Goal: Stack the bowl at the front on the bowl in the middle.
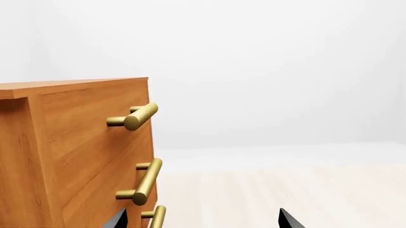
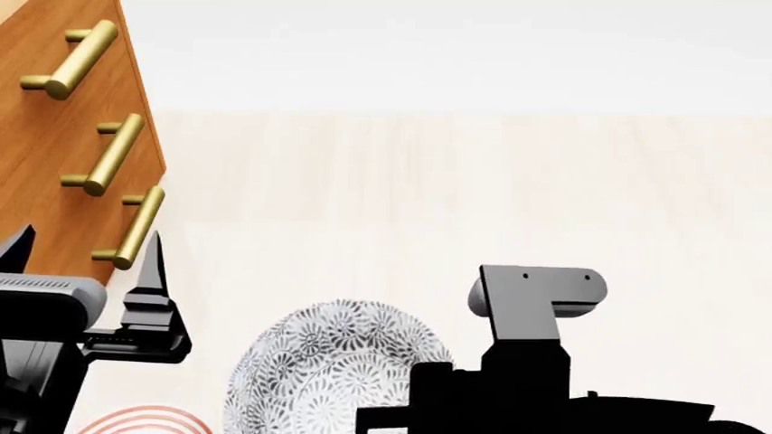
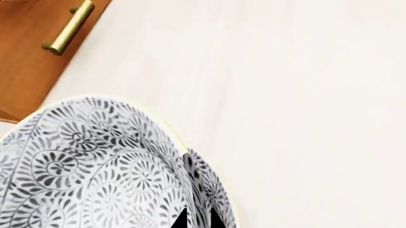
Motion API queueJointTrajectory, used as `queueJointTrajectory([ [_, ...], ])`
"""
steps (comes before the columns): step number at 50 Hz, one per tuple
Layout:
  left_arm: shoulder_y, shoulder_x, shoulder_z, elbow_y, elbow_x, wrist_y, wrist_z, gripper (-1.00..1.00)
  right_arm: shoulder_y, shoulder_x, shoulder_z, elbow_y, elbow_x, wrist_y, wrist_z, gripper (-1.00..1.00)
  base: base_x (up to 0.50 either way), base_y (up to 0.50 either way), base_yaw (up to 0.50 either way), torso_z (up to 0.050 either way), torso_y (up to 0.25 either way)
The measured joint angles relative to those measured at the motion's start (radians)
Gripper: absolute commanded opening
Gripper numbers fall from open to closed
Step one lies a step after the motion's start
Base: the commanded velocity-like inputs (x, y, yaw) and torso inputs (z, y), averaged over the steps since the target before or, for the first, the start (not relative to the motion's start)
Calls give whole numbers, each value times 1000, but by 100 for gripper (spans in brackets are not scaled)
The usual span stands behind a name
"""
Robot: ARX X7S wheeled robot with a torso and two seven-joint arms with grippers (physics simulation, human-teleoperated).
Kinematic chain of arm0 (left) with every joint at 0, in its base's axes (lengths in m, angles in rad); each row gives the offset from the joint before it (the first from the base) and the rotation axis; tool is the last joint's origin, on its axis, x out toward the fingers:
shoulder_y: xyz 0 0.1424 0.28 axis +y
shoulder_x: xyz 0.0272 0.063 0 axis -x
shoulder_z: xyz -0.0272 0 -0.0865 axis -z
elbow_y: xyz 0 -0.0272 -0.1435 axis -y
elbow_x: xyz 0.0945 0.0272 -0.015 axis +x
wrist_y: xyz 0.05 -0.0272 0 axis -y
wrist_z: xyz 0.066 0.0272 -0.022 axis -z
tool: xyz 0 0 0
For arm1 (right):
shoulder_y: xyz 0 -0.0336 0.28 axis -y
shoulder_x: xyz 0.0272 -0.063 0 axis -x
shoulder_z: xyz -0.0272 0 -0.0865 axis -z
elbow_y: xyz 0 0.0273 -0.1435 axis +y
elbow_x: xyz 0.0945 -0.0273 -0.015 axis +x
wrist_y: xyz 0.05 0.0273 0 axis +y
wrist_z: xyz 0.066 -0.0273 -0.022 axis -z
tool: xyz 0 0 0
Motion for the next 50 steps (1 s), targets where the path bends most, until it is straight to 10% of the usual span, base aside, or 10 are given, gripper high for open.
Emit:
queueJointTrajectory([
  [14,1,-4,5,-4,-3,5,-3,100,-12,6,-63,57,-88,-53,-107,-100,0,0,0,0,0],
  [15,1,-4,5,-4,-3,6,-4,100,-13,7,-66,59,-91,-55,-112,100,0,0,0,0,0],
  [50,-6,-10,14,-14,-12,12,-12,100,18,20,-65,26,-1,-50,-60,100,0,0,0,0,0],
])
